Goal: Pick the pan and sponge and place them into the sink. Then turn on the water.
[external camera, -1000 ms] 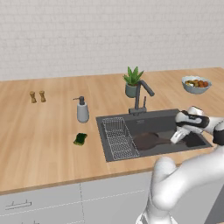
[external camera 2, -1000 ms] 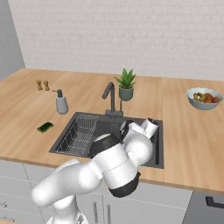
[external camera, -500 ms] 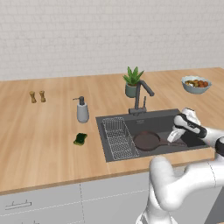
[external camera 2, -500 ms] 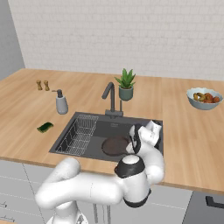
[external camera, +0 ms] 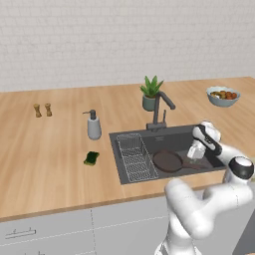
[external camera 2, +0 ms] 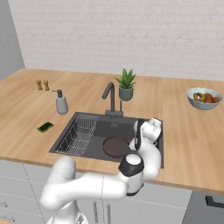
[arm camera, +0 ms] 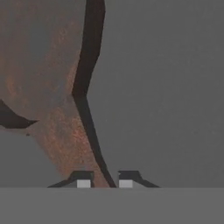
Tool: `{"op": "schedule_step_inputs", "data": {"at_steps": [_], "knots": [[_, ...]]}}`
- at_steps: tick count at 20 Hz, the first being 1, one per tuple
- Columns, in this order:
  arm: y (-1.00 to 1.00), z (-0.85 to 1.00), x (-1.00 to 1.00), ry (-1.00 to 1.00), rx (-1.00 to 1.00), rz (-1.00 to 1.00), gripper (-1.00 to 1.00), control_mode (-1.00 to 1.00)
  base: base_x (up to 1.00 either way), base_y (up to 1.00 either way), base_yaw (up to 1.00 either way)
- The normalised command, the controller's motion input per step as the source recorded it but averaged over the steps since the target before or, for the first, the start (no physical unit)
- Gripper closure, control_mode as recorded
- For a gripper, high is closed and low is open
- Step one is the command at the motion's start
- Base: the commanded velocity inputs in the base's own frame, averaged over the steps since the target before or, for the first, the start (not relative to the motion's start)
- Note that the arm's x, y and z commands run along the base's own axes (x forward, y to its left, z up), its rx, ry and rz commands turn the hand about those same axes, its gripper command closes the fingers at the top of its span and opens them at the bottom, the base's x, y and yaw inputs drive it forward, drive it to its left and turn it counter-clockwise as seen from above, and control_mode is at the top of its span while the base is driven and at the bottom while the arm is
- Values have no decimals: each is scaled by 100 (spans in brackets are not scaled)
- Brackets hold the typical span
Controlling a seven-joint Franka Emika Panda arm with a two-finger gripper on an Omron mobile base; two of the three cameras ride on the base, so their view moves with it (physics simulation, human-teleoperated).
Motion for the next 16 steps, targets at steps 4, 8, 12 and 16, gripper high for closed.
{"op": "schedule_step_inputs", "data": {"at_steps": [4, 8, 12, 16], "knots": [[19, 12, -55, -20, -8, 0, -100, -100, 0, 0, 0], [45, 58, -100, -65, -17, 0, -100, -100, 0, 0, 0], [76, 56, -100, -83, -32, 0, -100, -100, 0, 0, 0], [73, 97, -83, -61, -33, -4, -100, -100, 0, 0, 0]]}}
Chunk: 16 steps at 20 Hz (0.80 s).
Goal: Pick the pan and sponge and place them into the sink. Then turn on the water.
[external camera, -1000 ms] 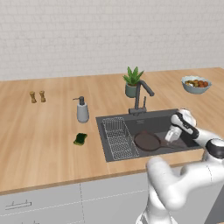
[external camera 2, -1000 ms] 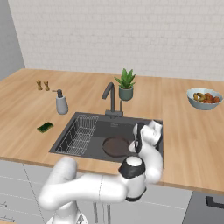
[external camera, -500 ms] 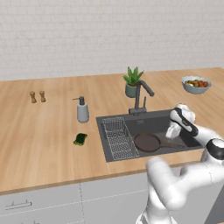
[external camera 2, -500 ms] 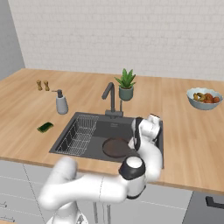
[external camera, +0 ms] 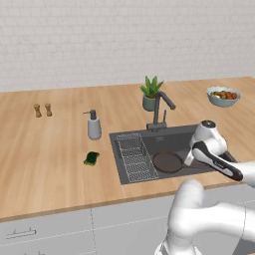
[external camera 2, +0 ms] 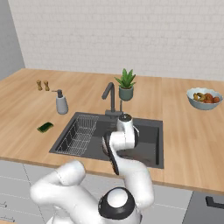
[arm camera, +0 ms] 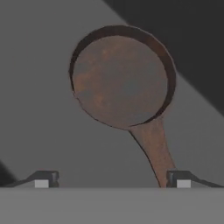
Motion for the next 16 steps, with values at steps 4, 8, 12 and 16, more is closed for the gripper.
{"op": "schedule_step_inputs", "data": {"at_steps": [4, 8, 12, 16], "knots": [[23, 100, -24, -26, -21, -8, -100, -100, 0, 0, 0], [0, 100, 0, -5, -7, -5, -100, -100, 0, 0, 0], [-1, 100, -9, -5, 0, -2, -100, -100, 0, 0, 0], [0, 100, -33, 0, 0, -9, -100, -100, 0, 0, 0]]}}
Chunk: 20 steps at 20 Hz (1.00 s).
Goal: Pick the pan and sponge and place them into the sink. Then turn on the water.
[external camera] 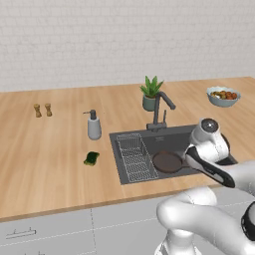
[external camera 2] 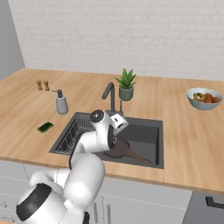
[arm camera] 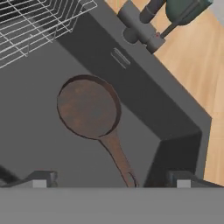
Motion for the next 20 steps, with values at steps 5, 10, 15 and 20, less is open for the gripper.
{"op": "schedule_step_inputs", "data": {"at_steps": [5, 10, 15, 20], "knots": [[0, 71, -76, -2, 0, -24, -100, -100, 0, 0, 0], [33, 14, -66, 2, 0, -13, -100, -100, 0, 0, 0], [67, 1, -5, 18, 0, 0, -100, -100, 0, 0, 0], [77, 3, -1, -6, 12, -1, -100, -100, 0, 0, 0]]}}
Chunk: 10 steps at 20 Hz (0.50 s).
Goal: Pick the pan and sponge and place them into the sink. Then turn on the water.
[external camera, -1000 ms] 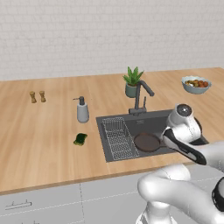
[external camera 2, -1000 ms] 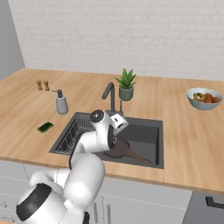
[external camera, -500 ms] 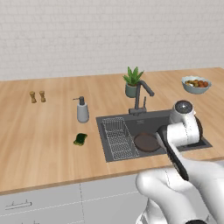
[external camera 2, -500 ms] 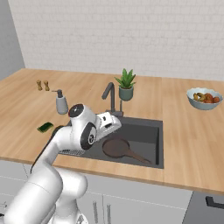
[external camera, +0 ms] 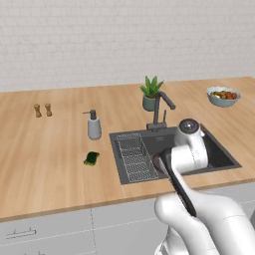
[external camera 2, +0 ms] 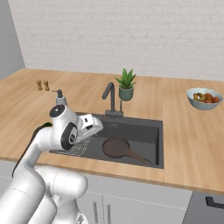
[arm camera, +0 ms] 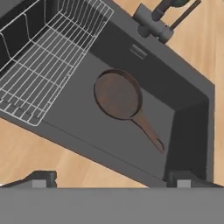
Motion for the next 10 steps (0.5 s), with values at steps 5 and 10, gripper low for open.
{"op": "schedule_step_inputs", "data": {"at_steps": [5, 10], "knots": [[80, 12, 5, -14, 18, -6, -100, -100, 0, 0, 0], [68, -1, 13, -12, 17, -14, -100, -100, 0, 0, 0]]}}
